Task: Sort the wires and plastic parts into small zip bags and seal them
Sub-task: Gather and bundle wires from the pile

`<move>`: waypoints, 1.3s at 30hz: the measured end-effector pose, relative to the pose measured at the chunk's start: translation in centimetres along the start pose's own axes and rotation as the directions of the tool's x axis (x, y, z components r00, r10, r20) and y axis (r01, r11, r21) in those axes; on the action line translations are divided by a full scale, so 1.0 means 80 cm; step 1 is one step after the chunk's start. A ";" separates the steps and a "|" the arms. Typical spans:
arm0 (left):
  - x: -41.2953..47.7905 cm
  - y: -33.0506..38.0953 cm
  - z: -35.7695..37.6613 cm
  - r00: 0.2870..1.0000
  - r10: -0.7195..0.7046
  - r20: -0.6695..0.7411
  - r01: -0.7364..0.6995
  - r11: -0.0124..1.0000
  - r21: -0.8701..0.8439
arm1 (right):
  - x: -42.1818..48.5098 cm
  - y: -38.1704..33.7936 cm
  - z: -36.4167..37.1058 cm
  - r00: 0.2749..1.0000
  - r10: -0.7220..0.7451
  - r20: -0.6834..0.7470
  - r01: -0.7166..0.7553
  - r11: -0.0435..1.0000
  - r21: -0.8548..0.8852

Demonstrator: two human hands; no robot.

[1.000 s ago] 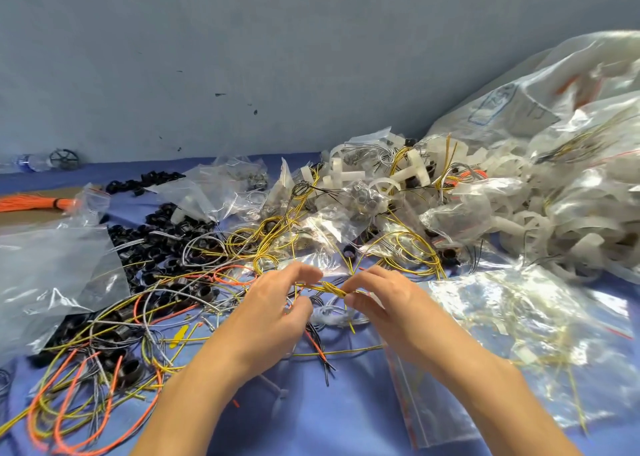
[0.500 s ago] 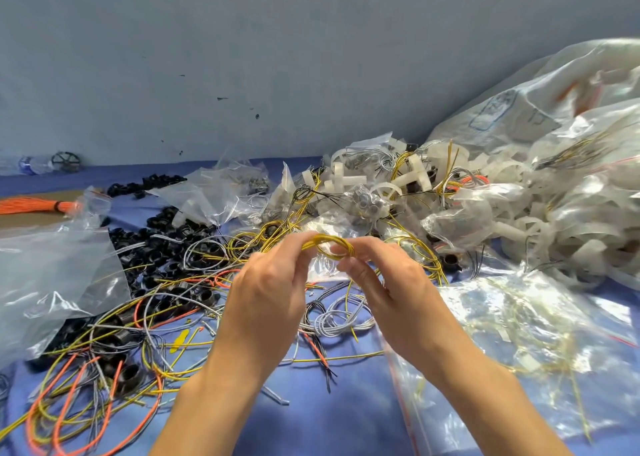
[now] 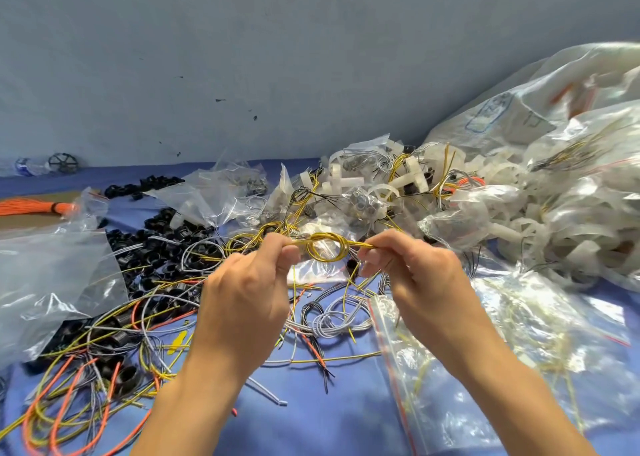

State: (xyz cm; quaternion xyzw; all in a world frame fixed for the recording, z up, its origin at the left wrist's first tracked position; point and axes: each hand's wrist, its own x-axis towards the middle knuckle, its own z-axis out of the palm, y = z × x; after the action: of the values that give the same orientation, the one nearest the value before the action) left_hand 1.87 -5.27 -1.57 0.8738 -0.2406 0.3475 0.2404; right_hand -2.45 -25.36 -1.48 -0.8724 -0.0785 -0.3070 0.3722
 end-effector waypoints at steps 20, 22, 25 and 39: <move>-0.015 0.054 0.025 0.901 -0.080 0.426 0.388 0.584 -0.713 | -0.005 0.000 0.018 0.964 0.221 0.147 -0.264 0.725 0.636; -0.017 0.056 0.028 0.897 -0.091 0.432 0.390 0.619 -0.681 | -0.005 0.000 0.017 0.947 0.279 0.160 -0.316 0.711 0.628; -0.019 0.047 0.034 0.881 -0.153 0.447 0.441 0.604 -0.663 | -0.011 0.011 0.008 0.948 0.263 0.179 -0.314 0.866 0.390; -0.050 0.035 0.013 0.392 -0.171 0.904 0.830 0.490 -0.267 | -0.048 0.054 0.003 0.925 -0.032 0.378 0.178 0.916 -0.359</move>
State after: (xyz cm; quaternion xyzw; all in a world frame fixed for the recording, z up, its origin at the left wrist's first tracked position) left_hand -1.79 -7.04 -4.43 0.7927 -0.1214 -0.2946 0.5198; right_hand -3.79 -27.92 -6.48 -0.9645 -0.1315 -0.1690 0.1545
